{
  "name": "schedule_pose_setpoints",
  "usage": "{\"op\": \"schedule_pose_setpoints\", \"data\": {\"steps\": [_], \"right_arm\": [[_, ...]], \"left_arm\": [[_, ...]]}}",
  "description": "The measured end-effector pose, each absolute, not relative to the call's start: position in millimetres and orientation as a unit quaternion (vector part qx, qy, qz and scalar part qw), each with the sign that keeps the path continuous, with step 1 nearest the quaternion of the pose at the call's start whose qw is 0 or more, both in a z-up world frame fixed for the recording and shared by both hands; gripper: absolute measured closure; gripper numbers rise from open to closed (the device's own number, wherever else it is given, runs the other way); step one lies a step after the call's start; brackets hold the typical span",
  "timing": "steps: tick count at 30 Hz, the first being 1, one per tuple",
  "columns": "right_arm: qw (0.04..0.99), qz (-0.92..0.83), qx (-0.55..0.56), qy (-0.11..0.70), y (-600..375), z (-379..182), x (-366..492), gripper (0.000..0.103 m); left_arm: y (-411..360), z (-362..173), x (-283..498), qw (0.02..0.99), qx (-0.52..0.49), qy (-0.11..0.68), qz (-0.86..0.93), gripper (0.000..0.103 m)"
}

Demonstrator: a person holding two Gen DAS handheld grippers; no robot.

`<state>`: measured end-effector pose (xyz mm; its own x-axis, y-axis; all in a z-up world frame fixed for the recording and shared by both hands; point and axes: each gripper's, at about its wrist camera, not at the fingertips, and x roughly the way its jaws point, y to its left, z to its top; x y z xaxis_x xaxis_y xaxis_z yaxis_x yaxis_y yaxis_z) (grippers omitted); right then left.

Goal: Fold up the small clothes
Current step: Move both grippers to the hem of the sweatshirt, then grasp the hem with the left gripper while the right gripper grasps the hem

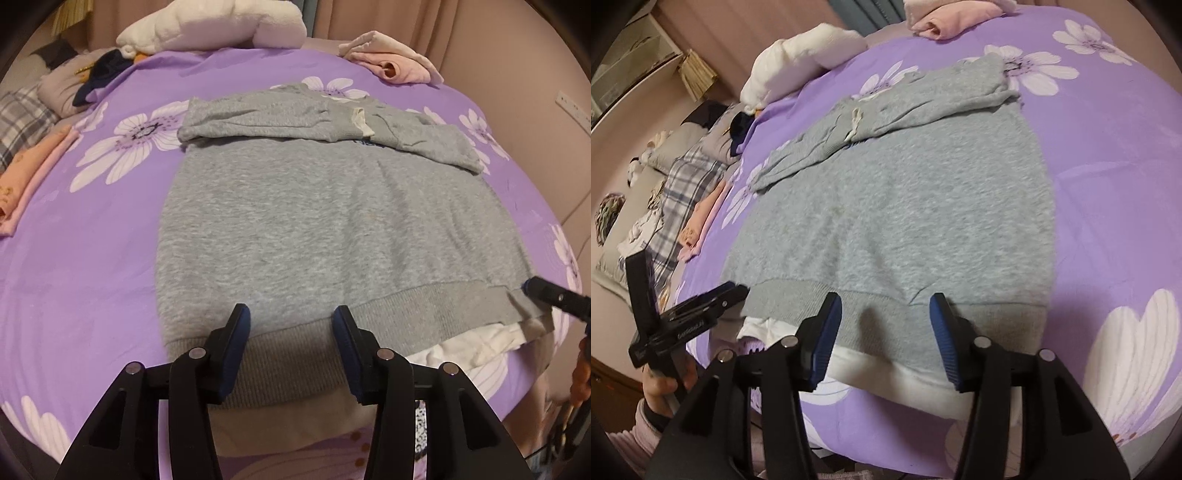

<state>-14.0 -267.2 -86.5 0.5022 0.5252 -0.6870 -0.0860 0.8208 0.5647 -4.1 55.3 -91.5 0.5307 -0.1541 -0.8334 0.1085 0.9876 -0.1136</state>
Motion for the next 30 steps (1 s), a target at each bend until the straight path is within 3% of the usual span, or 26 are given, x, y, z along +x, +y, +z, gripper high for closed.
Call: {"op": "schedule_pose_setpoints", "data": {"steps": [7, 18, 23, 30], "right_arm": [[0.836, 0.163, 0.259, 0.455, -279, -83, -14, 0.049], [0.843, 0.140, 0.266, 0.445, -291, -76, -13, 0.038], [0.846, 0.133, 0.265, 0.444, -295, -74, -13, 0.034], [0.849, 0.117, 0.263, 0.444, -300, -73, -13, 0.030]], "left_arm": [[53, -88, -11, 0.874, -0.022, 0.480, -0.075, 0.047], [54, -80, -18, 0.876, -0.021, 0.478, -0.055, 0.046], [58, -73, -20, 0.881, -0.025, 0.470, -0.048, 0.037], [66, -69, -20, 0.884, -0.035, 0.464, -0.040, 0.037]]}}
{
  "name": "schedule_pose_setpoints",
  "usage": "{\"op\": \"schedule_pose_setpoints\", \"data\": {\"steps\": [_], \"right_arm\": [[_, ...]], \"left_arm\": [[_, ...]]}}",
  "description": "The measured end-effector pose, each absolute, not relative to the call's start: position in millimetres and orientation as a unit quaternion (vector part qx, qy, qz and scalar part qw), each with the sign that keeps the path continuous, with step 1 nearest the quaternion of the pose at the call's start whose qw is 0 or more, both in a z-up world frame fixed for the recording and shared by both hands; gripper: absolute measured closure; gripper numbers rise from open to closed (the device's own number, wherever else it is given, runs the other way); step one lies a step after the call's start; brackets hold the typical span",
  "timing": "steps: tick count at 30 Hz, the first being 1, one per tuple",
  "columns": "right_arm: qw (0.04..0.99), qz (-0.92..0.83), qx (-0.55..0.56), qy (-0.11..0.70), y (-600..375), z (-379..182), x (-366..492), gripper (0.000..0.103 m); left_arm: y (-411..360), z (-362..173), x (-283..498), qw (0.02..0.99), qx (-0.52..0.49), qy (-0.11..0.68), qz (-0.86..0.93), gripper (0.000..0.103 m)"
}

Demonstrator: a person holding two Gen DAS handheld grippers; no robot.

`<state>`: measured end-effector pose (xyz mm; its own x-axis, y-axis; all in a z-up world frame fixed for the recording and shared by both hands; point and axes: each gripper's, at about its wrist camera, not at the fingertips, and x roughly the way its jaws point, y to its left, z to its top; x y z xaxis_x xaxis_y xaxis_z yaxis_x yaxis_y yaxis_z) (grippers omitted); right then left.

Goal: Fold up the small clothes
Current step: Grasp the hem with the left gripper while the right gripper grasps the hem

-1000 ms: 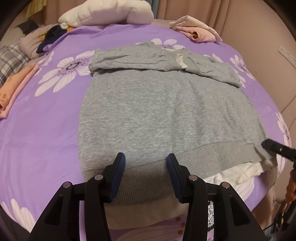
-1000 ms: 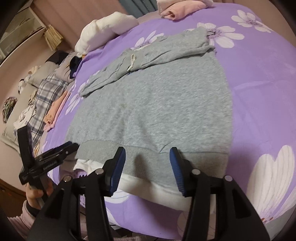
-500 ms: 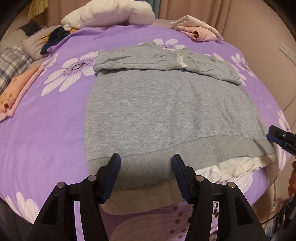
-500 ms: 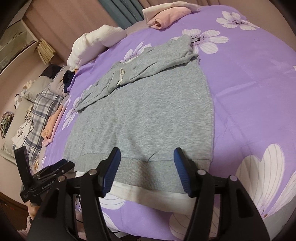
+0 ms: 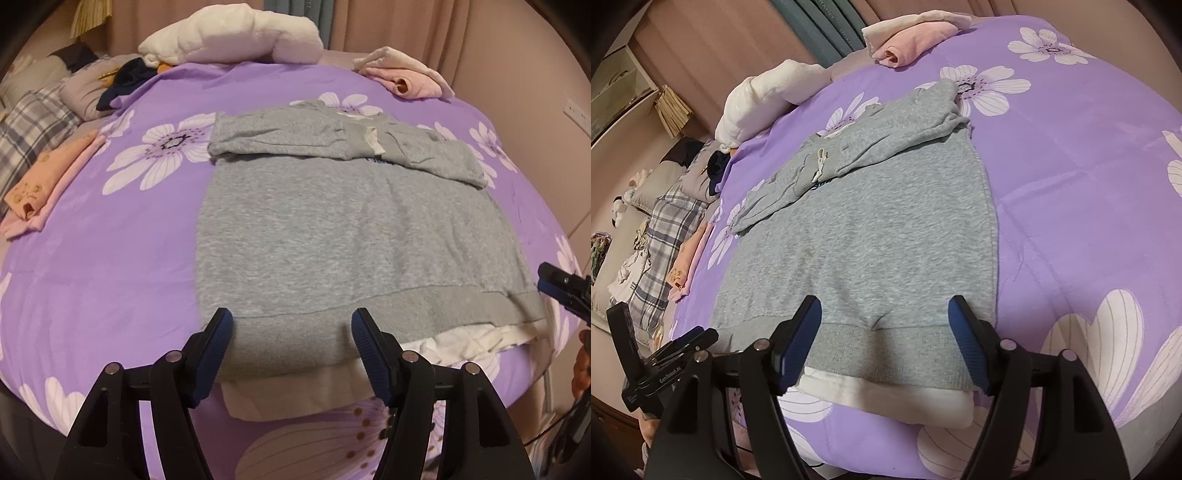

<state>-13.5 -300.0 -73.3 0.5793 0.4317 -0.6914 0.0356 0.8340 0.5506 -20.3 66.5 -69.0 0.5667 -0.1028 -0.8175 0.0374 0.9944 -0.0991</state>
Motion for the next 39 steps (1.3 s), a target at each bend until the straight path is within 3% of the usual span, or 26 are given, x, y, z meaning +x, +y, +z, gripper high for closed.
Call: {"op": "schedule_pose_setpoints", "data": {"steps": [5, 17, 39], "right_arm": [[0.853, 0.093, 0.256, 0.446, -309, -75, -16, 0.027], [0.814, 0.109, 0.310, 0.479, -327, -102, -17, 0.026], [0.798, 0.149, 0.362, 0.459, -329, -117, 13, 0.023]], "left_arm": [[91, -70, -16, 0.878, -0.084, 0.470, -0.037, 0.036], [148, -100, -6, 0.802, -0.309, 0.499, -0.107, 0.036], [176, -122, 31, 0.766, -0.407, 0.475, -0.145, 0.035]]}}
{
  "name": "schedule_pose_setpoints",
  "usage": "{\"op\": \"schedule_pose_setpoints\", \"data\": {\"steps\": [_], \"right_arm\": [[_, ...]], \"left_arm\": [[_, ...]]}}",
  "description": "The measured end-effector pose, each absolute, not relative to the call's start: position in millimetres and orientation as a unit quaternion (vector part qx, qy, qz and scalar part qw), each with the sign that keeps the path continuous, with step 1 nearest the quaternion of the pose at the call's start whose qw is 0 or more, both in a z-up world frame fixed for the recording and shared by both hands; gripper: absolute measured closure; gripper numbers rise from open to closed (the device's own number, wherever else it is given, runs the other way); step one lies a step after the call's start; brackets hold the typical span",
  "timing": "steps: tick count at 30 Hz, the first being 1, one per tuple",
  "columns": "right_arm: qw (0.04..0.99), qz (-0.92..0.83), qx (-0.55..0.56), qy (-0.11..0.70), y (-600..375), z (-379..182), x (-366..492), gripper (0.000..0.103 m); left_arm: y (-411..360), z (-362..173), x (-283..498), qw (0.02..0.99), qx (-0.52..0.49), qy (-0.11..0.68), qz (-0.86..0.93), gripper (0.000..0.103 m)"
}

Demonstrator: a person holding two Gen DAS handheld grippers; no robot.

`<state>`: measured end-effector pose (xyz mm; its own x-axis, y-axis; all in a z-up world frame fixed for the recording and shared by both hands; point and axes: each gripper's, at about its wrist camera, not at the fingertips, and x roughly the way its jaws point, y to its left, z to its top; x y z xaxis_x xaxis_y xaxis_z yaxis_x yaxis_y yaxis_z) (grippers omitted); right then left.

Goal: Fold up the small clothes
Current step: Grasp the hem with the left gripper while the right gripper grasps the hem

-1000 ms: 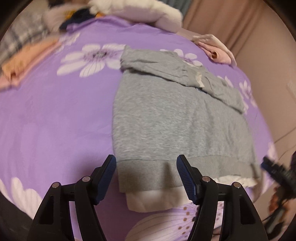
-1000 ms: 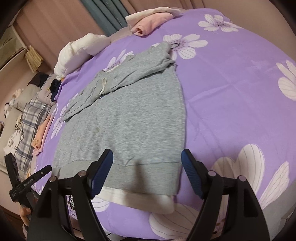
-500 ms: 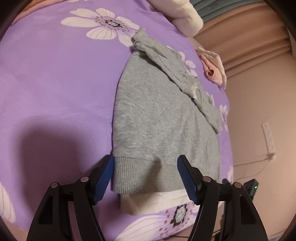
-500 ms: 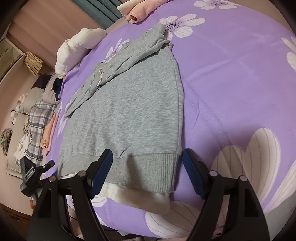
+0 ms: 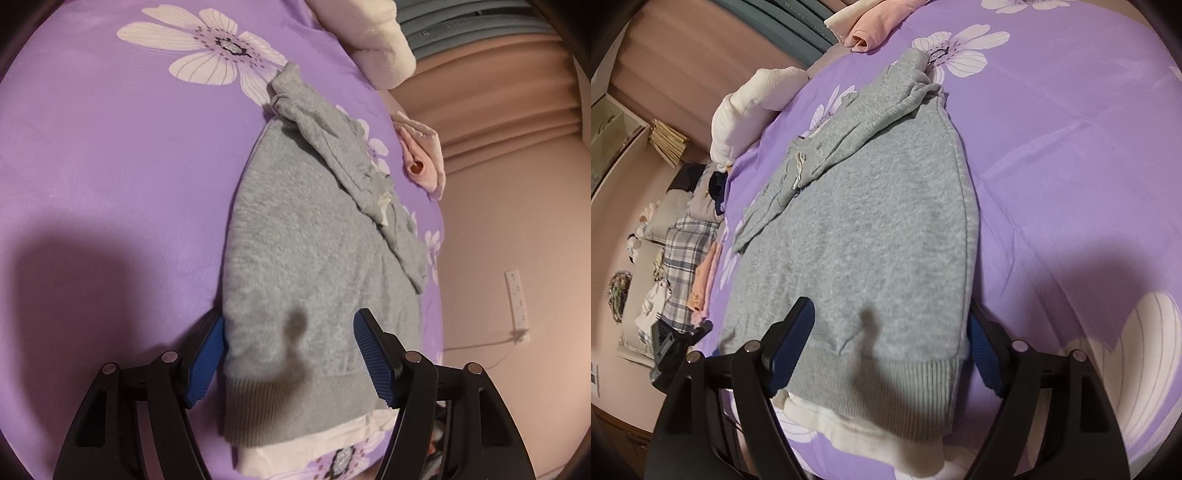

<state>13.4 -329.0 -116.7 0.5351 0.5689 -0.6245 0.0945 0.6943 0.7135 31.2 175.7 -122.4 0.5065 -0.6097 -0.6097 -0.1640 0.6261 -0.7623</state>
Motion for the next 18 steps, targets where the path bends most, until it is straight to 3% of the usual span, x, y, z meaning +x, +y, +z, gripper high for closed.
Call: {"op": "schedule_pose_setpoints", "data": {"steps": [8, 18], "right_arm": [[0.799, 0.163, 0.374, 0.442, -326, -119, 28, 0.023], [0.780, 0.188, 0.387, 0.454, -335, -123, 2, 0.036]], "left_arm": [[162, -122, 41, 0.767, -0.405, 0.469, -0.167, 0.035], [155, -125, 19, 0.746, -0.396, 0.485, -0.227, 0.035]]}}
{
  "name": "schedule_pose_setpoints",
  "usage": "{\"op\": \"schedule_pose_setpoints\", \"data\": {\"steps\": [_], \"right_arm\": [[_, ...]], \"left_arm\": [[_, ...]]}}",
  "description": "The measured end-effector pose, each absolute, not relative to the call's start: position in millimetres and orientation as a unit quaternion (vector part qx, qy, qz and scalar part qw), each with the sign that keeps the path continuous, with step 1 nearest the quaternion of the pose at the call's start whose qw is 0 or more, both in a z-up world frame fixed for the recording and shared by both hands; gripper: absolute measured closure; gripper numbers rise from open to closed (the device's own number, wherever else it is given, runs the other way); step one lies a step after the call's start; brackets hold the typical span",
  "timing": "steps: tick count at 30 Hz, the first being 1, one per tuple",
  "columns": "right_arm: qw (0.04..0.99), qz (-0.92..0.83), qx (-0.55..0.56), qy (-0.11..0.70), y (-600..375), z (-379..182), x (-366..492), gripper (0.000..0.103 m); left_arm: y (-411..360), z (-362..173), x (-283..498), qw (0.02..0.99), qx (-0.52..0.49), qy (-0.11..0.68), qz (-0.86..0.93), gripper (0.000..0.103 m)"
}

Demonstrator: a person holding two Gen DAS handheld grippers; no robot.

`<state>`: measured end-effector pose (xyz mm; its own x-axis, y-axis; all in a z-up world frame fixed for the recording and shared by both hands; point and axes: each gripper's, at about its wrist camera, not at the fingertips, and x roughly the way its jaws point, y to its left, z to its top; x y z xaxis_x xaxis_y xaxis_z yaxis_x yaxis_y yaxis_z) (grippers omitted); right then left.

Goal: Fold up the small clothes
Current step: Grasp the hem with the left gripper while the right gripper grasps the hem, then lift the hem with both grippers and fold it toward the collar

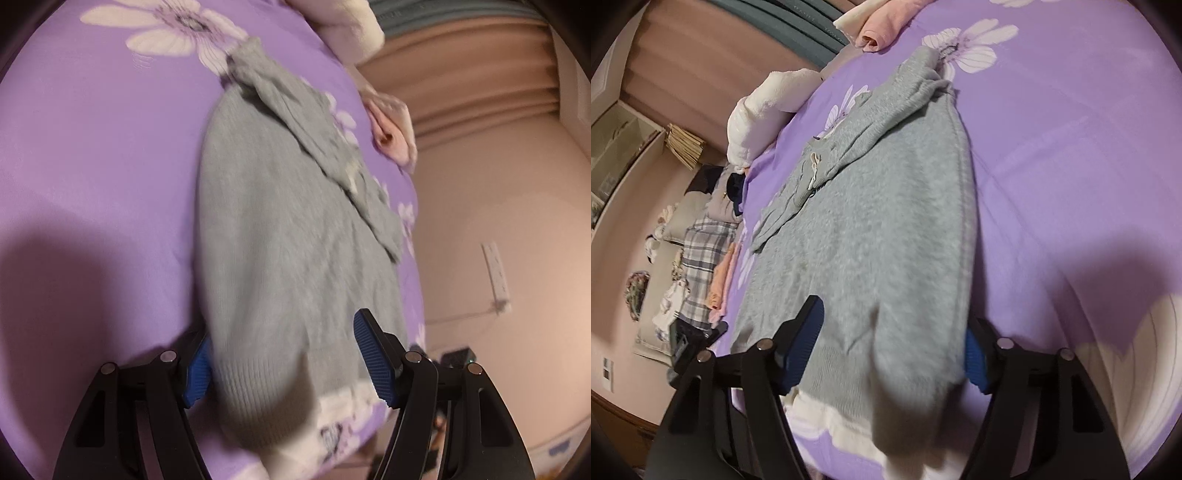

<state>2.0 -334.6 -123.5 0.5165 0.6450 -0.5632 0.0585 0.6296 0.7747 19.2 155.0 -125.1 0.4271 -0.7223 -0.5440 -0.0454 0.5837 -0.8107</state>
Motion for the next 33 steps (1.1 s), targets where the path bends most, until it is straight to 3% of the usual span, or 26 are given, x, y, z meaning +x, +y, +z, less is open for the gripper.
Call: {"op": "schedule_pose_setpoints", "data": {"steps": [9, 14, 23, 30, 33], "right_arm": [[0.771, 0.193, 0.401, 0.456, -329, -127, -3, 0.034], [0.808, 0.156, 0.333, 0.461, -306, -115, 9, 0.035], [0.853, 0.088, 0.219, 0.466, -285, -107, 17, 0.059], [0.861, 0.075, 0.199, 0.463, -284, -106, 15, 0.062], [0.861, 0.075, 0.199, 0.461, -284, -105, 13, 0.063]], "left_arm": [[154, -128, 29, 0.737, -0.417, 0.483, -0.225, 0.035], [143, -123, 34, 0.750, -0.394, 0.488, -0.211, 0.035], [133, -120, 30, 0.777, -0.339, 0.497, -0.185, 0.046], [127, -117, 31, 0.785, -0.316, 0.502, -0.176, 0.046], [124, -115, 31, 0.792, -0.298, 0.507, -0.161, 0.058]]}}
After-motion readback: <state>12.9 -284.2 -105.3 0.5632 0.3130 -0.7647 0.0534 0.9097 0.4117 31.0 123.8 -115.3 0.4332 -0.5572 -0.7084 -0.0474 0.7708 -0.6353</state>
